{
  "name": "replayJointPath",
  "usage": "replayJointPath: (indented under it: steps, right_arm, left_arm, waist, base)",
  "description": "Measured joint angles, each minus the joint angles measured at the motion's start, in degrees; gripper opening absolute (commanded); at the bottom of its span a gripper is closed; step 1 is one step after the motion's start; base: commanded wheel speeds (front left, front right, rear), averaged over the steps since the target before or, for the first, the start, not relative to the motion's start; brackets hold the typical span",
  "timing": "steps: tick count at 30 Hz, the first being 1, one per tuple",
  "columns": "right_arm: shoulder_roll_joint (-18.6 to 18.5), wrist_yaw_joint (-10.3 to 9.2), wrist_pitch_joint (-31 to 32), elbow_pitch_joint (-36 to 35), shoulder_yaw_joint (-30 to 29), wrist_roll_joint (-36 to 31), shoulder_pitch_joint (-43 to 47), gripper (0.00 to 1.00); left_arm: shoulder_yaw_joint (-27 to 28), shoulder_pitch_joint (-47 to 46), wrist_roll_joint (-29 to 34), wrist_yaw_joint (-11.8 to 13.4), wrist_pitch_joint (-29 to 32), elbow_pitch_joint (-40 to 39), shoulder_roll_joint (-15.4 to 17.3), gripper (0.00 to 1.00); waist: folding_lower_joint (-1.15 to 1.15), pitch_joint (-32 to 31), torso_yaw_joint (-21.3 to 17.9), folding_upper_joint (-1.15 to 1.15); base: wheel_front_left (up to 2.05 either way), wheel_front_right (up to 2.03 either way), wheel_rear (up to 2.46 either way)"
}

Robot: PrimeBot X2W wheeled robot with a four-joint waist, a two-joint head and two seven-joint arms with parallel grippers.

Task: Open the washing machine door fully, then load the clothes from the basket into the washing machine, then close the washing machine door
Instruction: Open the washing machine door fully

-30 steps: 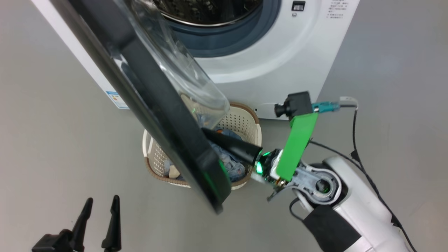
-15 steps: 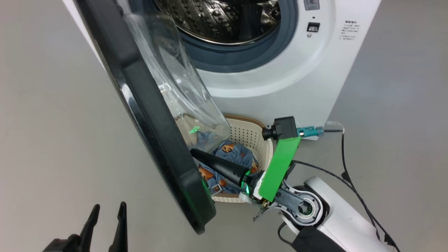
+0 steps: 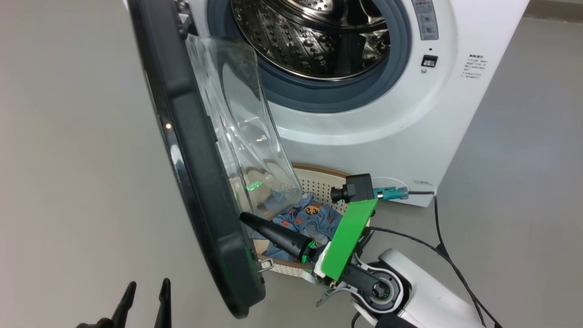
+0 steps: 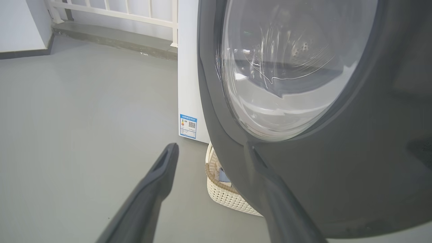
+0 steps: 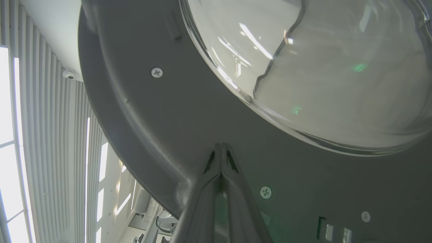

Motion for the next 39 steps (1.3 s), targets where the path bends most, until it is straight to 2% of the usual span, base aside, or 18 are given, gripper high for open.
replayJointPath:
  steps: [12,16,17,18,19,20,21,22,24,25,26,28,31,35,39]
  right_arm:
    - [0.14,0.00,-2.93,0.52,2.43,1.20,0.03,0.00]
    - [0.30,0.00,-4.79,0.86,2.27,-1.20,0.65,0.00]
    - [0.38,0.00,-5.47,0.88,2.29,-2.50,1.09,0.13]
    - [0.36,0.00,-6.33,0.77,2.31,-4.10,1.45,0.39]
    - [0.19,0.00,-7.68,0.36,2.30,-5.71,1.78,0.39]
    - [-0.25,0.00,-9.64,-0.05,2.29,-7.64,2.06,0.50]
    - [-0.25,0.00,-9.64,-0.05,2.29,-7.64,2.06,0.81]
    - [-0.94,0.00,-12.02,-0.21,2.33,-9.57,2.09,1.00]
    - [-3.01,0.00,-17.37,-0.46,2.88,-14.16,2.07,1.00]
    - [-5.46,0.00,-22.95,-0.20,3.80,-17.46,2.07,1.00]
    - [-6.62,0.00,-25.53,0.13,4.50,-18.87,2.05,1.00]
    - [-8.60,0.00,-28.85,1.00,5.50,-21.48,2.05,1.00]
    - [-11.27,0.00,-30.59,2.82,5.64,-27.14,2.04,1.00]
    - [-12.89,0.00,-30.64,3.25,-3.68,-37.10,4.25,1.00]
    - [-13.11,0.00,-30.64,3.23,-14.34,-48.10,11.77,1.00]
  left_arm:
    - [0.31,0.81,0.00,0.07,0.00,0.00,0.11,1.00]
    - [1.25,0.82,0.00,0.08,0.00,-0.02,0.11,1.00]
    - [1.49,0.82,0.00,0.08,0.00,-0.04,0.12,1.00]
    - [1.74,0.83,0.00,0.07,0.00,-0.05,0.12,1.00]
    - [1.98,0.84,0.01,0.07,0.00,-0.05,0.12,1.00]
    - [2.23,0.85,0.01,0.05,0.00,-0.05,0.12,1.00]
    - [2.23,0.85,0.01,0.05,0.00,-0.05,0.12,1.00]
    - [2.57,0.85,0.02,0.05,0.00,-0.05,0.11,1.00]
    - [3.48,0.86,0.11,0.03,0.00,-0.05,0.12,1.00]
    - [4.63,0.87,0.48,-0.02,0.00,-0.05,0.11,1.00]
    - [5.17,0.87,0.49,-0.02,0.00,-0.07,0.11,1.00]
    - [6.15,0.87,0.53,-0.04,0.00,-0.14,0.11,1.00]
    - [7.48,0.92,0.67,-0.11,0.00,-0.30,0.11,1.00]
    - [9.29,1.23,1.07,-0.62,0.00,-0.35,0.10,1.00]
    - [10.54,2.46,1.07,-0.92,0.00,-0.38,0.09,1.00]
  waist:
    - [0.01,-1.65,0.49,0.00]
    - [0.00,-2.03,-0.24,0.00]
    - [0.00,-2.16,-0.47,0.00]
    - [0.00,-2.27,-0.72,0.00]
    - [0.00,-2.38,-0.97,0.00]
    - [0.00,-2.50,-1.20,0.00]
    - [0.00,-2.50,-1.20,0.00]
    - [0.00,-2.61,-1.45,0.00]
    - [0.00,-2.80,-2.05,0.00]
    - [0.00,-2.91,-2.78,0.00]
    - [0.00,-2.94,-3.18,0.00]
    - [0.00,-2.93,-4.07,0.00]
    - [0.00,-2.84,-5.62,0.00]
    - [0.00,-2.76,-7.78,0.00]
    - [0.01,-3.10,-9.69,0.00]
  base:
    - [0.00,0.00,0.00]
    - [0.00,0.00,0.00]
    - [0.00,0.00,0.00]
    - [0.00,0.00,0.00]
    - [0.00,0.00,0.00]
    - [0.00,0.00,0.00]
    - [0.00,0.00,0.00]
    - [0.00,0.00,0.00]
    - [0.00,0.00,0.00]
    - [0.00,0.00,0.00]
    - [0.00,0.00,0.00]
    - [0.00,0.00,0.00]
    - [0.00,0.00,0.00]
    - [0.00,0.00,0.00]
    - [0.00,0.00,0.00]
